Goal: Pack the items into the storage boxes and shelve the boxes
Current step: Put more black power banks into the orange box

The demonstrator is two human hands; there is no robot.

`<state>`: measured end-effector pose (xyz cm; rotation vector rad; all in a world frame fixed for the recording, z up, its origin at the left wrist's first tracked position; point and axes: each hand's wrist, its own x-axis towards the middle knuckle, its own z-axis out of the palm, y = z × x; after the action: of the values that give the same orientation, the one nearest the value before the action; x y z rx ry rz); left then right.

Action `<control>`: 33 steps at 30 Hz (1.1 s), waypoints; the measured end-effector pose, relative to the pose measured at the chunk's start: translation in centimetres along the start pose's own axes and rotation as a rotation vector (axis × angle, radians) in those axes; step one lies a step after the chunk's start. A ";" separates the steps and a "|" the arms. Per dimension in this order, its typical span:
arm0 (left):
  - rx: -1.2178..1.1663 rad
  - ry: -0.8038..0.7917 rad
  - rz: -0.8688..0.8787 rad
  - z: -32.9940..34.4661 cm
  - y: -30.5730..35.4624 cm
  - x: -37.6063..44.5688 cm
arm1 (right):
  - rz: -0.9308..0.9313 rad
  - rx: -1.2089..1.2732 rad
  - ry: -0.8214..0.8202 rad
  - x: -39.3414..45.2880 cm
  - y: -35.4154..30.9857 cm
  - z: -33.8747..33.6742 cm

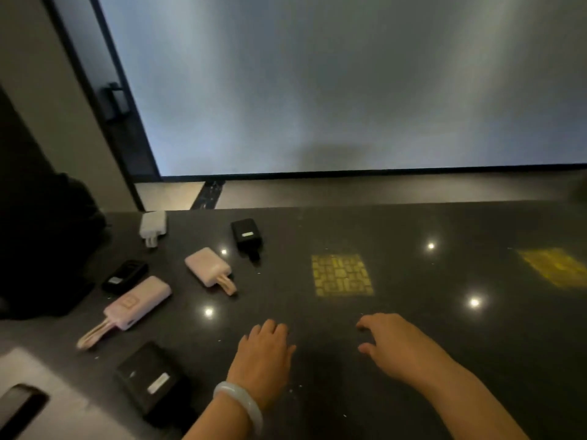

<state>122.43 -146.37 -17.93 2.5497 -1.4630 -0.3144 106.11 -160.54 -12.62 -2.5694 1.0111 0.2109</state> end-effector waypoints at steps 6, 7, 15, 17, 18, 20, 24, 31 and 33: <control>-0.037 -0.005 -0.163 -1.7 -7.4 1.1 | -0.099 -0.014 -0.077 7.7 -6.6 1.3; -0.054 0.000 -0.189 -2.0 -8.5 1.4 | -0.111 -0.007 -0.089 8.9 -7.6 1.6; -0.059 -0.049 -0.389 -2.4 -16.4 2.3 | -0.139 0.075 -0.157 15.7 -14.1 5.2; -0.057 -0.096 -0.499 -1.9 -18.4 1.6 | -0.162 0.060 -0.159 17.3 -15.3 6.0; -0.065 -0.116 -0.554 -1.6 -19.0 1.3 | -0.170 0.049 -0.159 17.9 -15.8 6.4; -0.099 -0.134 -0.650 -1.0 -19.5 0.6 | -0.192 0.026 -0.165 19.0 -16.6 7.0; -0.133 -0.103 -0.760 1.3 -19.1 -0.6 | -0.224 0.006 -0.181 20.1 -17.2 8.1; -0.092 0.084 -0.665 2.4 -19.2 0.4 | -0.227 0.049 -0.127 21.0 -16.6 8.8; -0.089 0.105 -0.612 2.5 -19.3 1.8 | -0.220 0.071 -0.116 21.1 -16.5 8.8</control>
<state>138.55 -138.44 -25.54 2.8262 -0.5872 -0.3097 132.80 -159.20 -21.76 -2.5459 0.6767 0.2566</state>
